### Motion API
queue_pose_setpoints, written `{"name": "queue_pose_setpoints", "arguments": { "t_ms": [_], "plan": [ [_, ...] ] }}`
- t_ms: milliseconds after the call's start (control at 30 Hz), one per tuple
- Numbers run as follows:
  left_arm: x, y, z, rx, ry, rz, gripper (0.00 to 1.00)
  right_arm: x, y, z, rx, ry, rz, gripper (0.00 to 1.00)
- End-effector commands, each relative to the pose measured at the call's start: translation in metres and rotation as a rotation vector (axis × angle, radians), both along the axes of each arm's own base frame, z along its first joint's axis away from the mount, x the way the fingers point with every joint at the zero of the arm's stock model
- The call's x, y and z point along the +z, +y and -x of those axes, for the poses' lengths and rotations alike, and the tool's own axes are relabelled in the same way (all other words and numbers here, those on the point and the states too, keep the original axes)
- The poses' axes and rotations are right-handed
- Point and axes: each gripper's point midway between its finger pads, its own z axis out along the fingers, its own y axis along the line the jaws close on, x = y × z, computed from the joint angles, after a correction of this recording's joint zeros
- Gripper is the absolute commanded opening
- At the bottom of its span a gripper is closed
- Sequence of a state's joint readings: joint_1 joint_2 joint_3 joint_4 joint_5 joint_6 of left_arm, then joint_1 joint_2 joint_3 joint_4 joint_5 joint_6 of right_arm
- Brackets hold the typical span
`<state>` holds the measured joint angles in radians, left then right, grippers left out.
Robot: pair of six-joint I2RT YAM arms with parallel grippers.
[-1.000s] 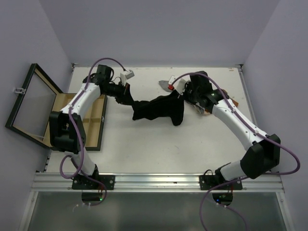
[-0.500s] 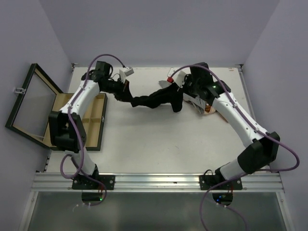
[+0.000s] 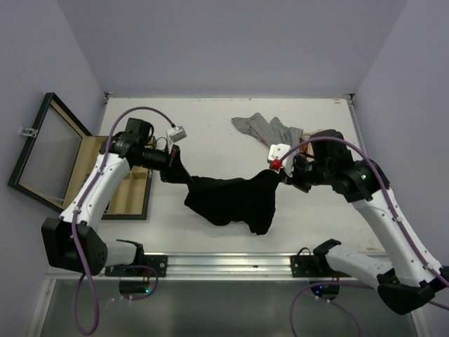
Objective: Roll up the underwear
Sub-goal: Move the underwear to the center of the board
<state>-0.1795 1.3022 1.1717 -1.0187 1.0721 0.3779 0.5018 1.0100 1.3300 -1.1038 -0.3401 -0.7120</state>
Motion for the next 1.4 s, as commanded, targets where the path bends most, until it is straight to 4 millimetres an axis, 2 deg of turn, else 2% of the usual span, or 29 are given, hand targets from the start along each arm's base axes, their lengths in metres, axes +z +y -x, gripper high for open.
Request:
{"name": "queue_pose_setpoints", "arguments": {
  "t_ms": [0,33,67,133,167,200,233,267,333,400,433,467,500,533,567,600,633,667,700,733,800,833,900,933,1033,1100,1167,1200,1367],
  "plan": [
    [-0.015,-0.014,-0.008,0.018,0.18,0.057,0.0,-0.042,0.006,-0.007,-0.006,0.154,0.055,0.0],
    [-0.019,-0.017,-0.016,0.05,0.243,0.059,0.0,-0.052,0.009,-0.015,-0.011,0.175,0.073,0.0],
    [-0.029,-0.019,-0.033,0.066,0.272,0.042,0.0,-0.071,0.013,-0.028,-0.021,0.226,0.113,0.0],
    [-0.03,-0.023,-0.056,0.096,0.315,0.068,0.0,-0.091,0.021,-0.05,-0.034,0.268,0.139,0.01],
    [-0.037,-0.027,-0.074,0.11,0.361,0.085,0.16,-0.111,0.029,-0.065,-0.042,0.343,0.159,0.03],
    [-0.034,-0.033,-0.09,0.106,0.356,0.128,0.24,-0.119,0.032,-0.076,-0.066,0.379,0.16,0.06],
    [-0.036,-0.037,-0.114,0.14,0.411,0.14,0.34,-0.123,0.035,-0.088,-0.094,0.405,0.156,0.16],
    [-0.034,-0.038,-0.137,0.16,0.365,0.166,0.41,-0.133,0.038,-0.112,-0.16,0.476,0.129,0.21],
    [-0.024,-0.035,-0.175,0.226,0.38,0.196,0.5,-0.134,0.034,-0.141,-0.251,0.521,0.094,0.34],
    [-0.009,-0.007,-0.212,0.332,0.303,0.235,0.6,-0.11,0.004,-0.193,-0.442,0.529,-0.009,0.4],
    [-0.006,-0.006,-0.215,0.344,0.279,0.234,0.63,-0.106,0.006,-0.199,-0.437,0.516,-0.021,0.4],
    [-0.005,0.012,-0.224,0.391,0.244,0.233,0.64,-0.105,-0.013,-0.206,-0.506,0.531,-0.037,0.4],
    [-0.008,0.022,-0.226,0.405,0.181,0.21,0.64,-0.099,-0.021,-0.207,-0.526,0.511,-0.036,0.4],
    [-0.01,0.026,-0.219,0.412,0.147,0.183,0.64,-0.097,-0.024,-0.204,-0.529,0.504,-0.037,0.39],
    [-0.019,0.043,-0.212,0.442,0.156,0.141,0.63,-0.103,-0.025,-0.193,-0.518,0.523,-0.026,0.38],
    [-0.032,0.051,-0.21,0.411,0.036,0.054,0.62,-0.095,-0.022,-0.182,-0.498,0.517,-0.049,0.36],
    [-0.038,0.053,-0.198,0.39,-0.004,0.009,0.6,-0.107,-0.016,-0.161,-0.468,0.588,-0.065,0.34],
    [-0.046,0.052,-0.191,0.369,-0.035,-0.034,0.6,-0.11,-0.008,-0.15,-0.444,0.608,-0.071,0.33],
    [-0.059,0.062,-0.186,0.338,-0.112,-0.116,0.59,-0.116,-0.004,-0.139,-0.426,0.63,-0.063,0.32],
    [-0.064,0.05,-0.17,0.275,-0.144,-0.14,0.59,-0.127,0.003,-0.118,-0.392,0.666,-0.041,0.3],
    [-0.076,0.054,-0.164,0.241,-0.222,-0.228,0.58,-0.138,0.01,-0.107,-0.372,0.676,-0.039,0.26],
    [-0.081,0.044,-0.16,0.202,-0.246,-0.256,0.57,-0.148,0.014,-0.093,-0.36,0.702,-0.028,0.25],
    [-0.09,0.04,-0.159,0.161,-0.305,-0.334,0.55,-0.158,0.021,-0.092,-0.358,0.695,-0.034,0.23],
    [-0.097,0.026,-0.152,0.117,-0.315,-0.349,0.55,-0.168,0.024,-0.086,-0.353,0.717,-0.018,0.23],
    [-0.105,0.011,-0.156,0.074,-0.378,-0.362,0.59,-0.182,0.023,-0.097,-0.382,0.686,0.002,0.23],
    [-0.102,0.009,-0.169,0.038,-0.475,-0.361,0.62,-0.19,0.019,-0.11,-0.403,0.638,0.025,0.23],
    [-0.112,0.006,-0.168,-0.033,-0.493,-0.356,0.63,-0.199,0.016,-0.118,-0.402,0.612,0.049,0.24],
    [-0.109,0.005,-0.173,-0.091,-0.554,-0.357,0.63,-0.203,0.011,-0.121,-0.411,0.597,0.076,0.24],
    [-0.144,0.003,-0.173,-0.211,-0.479,-0.365,0.64,-0.231,0.0,-0.125,-0.431,0.613,0.167,0.24]
  ]
}}
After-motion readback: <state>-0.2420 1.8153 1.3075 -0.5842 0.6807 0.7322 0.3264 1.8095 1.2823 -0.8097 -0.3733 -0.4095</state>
